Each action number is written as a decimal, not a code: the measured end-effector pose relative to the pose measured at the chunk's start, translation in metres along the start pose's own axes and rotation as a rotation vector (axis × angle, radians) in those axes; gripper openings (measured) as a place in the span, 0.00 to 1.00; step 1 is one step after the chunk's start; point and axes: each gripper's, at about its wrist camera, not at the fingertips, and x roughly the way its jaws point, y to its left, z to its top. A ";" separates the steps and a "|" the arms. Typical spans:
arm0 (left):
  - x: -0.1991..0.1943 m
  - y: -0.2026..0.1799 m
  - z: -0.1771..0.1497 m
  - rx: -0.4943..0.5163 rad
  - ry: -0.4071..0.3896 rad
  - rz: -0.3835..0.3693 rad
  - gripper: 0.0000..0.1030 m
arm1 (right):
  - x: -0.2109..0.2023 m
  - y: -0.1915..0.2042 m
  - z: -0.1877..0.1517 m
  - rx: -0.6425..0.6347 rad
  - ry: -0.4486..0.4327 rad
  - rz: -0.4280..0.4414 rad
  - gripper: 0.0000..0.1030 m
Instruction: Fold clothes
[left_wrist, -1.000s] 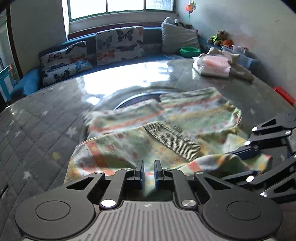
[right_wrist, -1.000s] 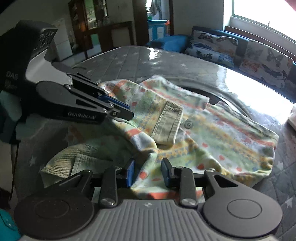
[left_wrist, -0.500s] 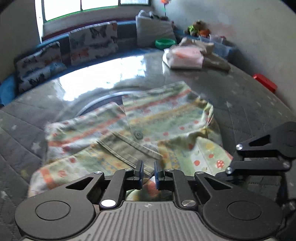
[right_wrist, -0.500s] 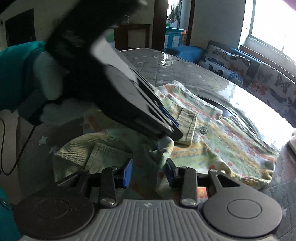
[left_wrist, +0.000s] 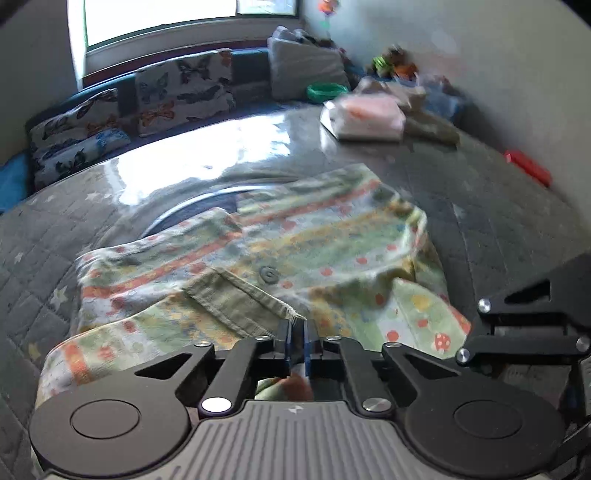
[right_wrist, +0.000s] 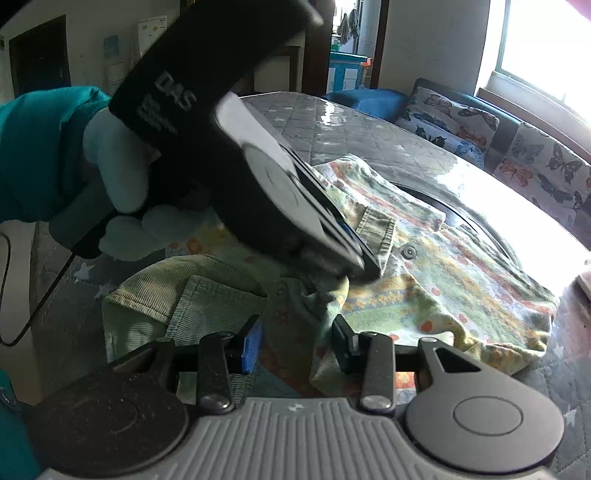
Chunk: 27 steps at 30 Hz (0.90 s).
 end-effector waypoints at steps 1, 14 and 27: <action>-0.006 0.006 0.001 -0.025 -0.019 0.004 0.06 | -0.002 -0.001 0.001 0.003 -0.002 -0.002 0.39; -0.153 0.124 -0.035 -0.383 -0.333 0.312 0.05 | -0.011 -0.008 0.041 0.006 -0.072 -0.023 0.49; -0.194 0.188 -0.134 -0.646 -0.247 0.565 0.05 | 0.057 0.005 0.080 0.070 -0.011 0.055 0.22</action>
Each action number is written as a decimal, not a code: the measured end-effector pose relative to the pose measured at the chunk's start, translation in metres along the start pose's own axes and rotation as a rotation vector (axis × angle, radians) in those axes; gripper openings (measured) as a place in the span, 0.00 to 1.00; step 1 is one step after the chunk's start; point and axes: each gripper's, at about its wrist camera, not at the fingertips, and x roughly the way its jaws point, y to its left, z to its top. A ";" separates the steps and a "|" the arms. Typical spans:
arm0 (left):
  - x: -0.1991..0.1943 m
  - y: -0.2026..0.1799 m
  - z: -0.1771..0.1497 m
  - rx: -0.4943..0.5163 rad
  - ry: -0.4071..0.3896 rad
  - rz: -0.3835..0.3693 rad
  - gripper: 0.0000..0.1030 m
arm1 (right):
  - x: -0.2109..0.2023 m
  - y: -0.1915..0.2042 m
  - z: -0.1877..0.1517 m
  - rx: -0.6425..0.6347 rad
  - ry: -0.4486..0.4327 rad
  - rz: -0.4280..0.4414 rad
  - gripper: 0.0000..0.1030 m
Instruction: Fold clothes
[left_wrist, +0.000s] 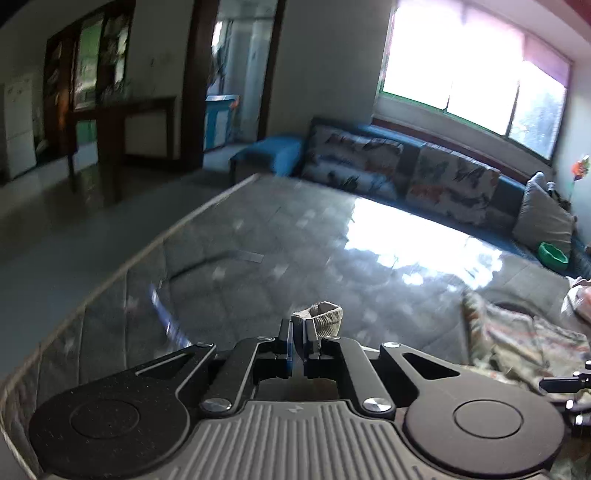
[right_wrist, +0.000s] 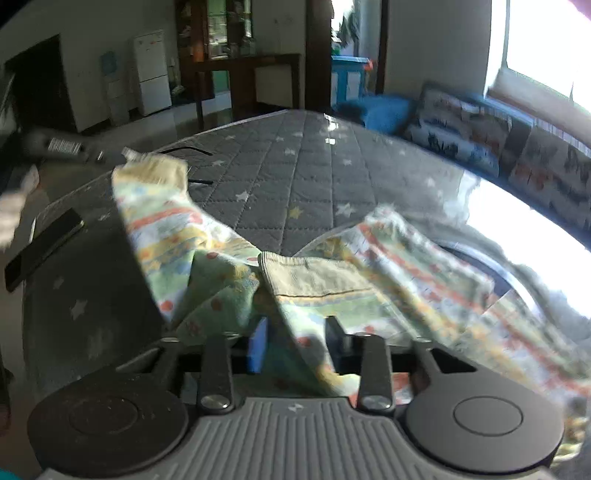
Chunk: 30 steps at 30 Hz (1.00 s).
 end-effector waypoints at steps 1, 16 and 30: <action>0.001 0.003 -0.003 -0.009 0.008 0.006 0.05 | 0.001 -0.001 0.000 0.017 -0.002 -0.002 0.17; -0.002 0.017 -0.016 -0.003 0.030 0.066 0.05 | -0.072 -0.032 -0.017 0.102 -0.141 -0.110 0.08; -0.020 0.028 -0.025 -0.038 0.026 0.120 0.05 | 0.013 0.004 0.018 0.078 -0.088 -0.002 0.39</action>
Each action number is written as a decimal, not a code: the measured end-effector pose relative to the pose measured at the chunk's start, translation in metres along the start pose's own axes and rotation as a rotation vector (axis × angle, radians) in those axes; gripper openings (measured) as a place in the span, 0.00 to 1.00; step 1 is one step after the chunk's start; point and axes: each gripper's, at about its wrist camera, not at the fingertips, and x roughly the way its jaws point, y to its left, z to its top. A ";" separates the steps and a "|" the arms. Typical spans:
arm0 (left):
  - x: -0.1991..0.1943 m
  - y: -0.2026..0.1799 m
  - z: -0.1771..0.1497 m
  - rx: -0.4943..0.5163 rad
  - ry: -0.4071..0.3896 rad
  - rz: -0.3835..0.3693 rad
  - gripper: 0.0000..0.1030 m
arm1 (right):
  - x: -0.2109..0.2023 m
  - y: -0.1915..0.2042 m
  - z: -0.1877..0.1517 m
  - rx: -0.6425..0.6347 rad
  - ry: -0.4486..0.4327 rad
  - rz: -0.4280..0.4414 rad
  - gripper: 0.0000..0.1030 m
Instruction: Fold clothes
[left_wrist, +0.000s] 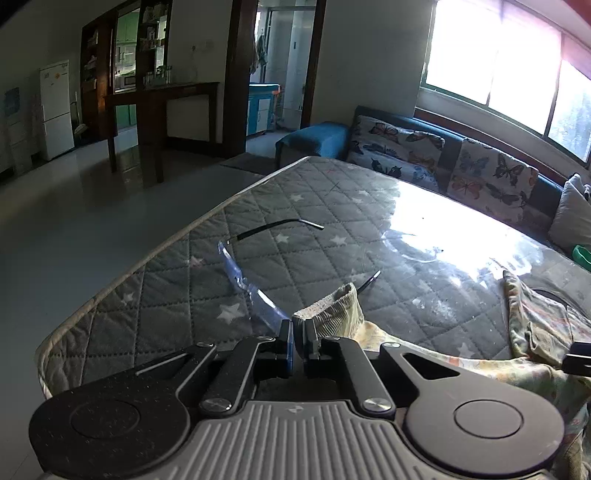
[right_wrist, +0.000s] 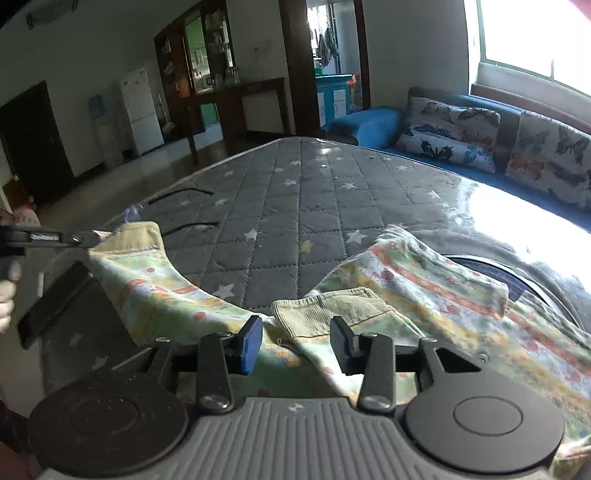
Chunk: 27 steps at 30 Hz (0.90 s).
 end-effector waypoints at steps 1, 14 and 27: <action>-0.001 0.000 -0.001 -0.002 0.001 0.001 0.05 | 0.006 0.003 -0.001 -0.014 0.007 -0.019 0.39; -0.006 0.009 -0.014 -0.021 0.014 0.012 0.05 | 0.011 0.019 -0.007 -0.109 -0.012 -0.130 0.03; -0.001 0.000 -0.017 0.008 0.036 0.037 0.06 | -0.180 -0.080 -0.043 0.099 -0.299 -0.487 0.03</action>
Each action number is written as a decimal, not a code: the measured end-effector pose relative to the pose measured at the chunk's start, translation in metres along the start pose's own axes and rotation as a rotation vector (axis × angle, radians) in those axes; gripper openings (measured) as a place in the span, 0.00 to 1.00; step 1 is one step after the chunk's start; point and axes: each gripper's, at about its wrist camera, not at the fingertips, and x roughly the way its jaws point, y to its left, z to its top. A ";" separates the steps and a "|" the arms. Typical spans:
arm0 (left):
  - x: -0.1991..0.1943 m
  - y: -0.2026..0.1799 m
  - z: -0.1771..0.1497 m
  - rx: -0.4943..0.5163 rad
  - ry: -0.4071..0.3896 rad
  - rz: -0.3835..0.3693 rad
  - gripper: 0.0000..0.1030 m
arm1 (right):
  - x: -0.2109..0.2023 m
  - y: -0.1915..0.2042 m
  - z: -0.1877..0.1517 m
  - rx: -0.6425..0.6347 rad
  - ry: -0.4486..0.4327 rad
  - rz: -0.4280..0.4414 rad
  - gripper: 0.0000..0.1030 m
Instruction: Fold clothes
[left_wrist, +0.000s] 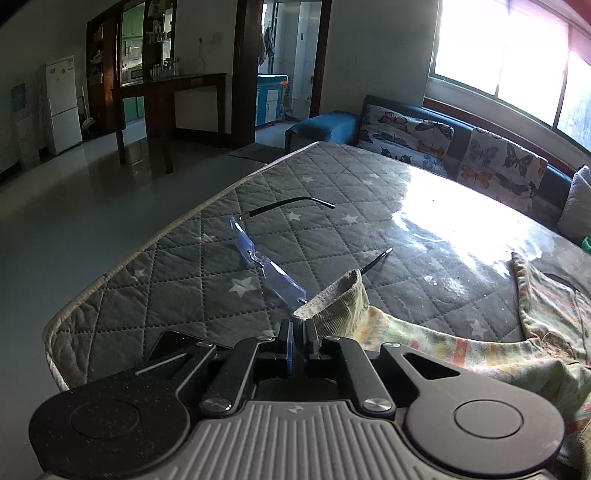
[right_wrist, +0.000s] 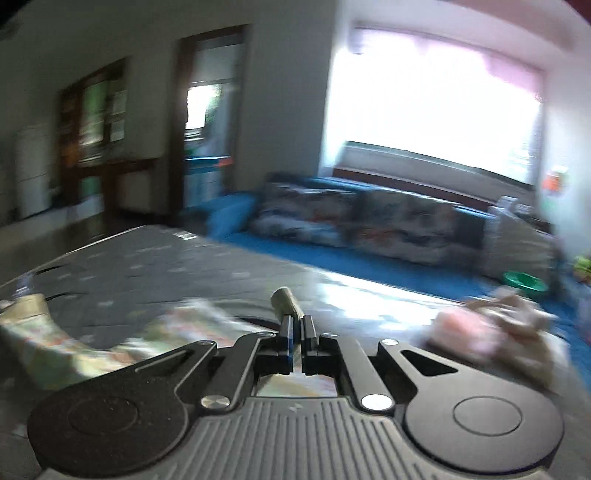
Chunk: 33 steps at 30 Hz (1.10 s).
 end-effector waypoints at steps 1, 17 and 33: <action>0.001 -0.001 0.000 0.004 0.002 0.004 0.06 | -0.008 -0.016 -0.003 0.019 -0.001 -0.048 0.03; -0.008 -0.013 -0.005 0.083 0.018 0.034 0.06 | -0.079 -0.144 -0.133 0.177 0.223 -0.496 0.02; -0.017 -0.006 -0.008 0.079 0.033 0.083 0.18 | -0.086 -0.159 -0.155 0.301 0.262 -0.469 0.29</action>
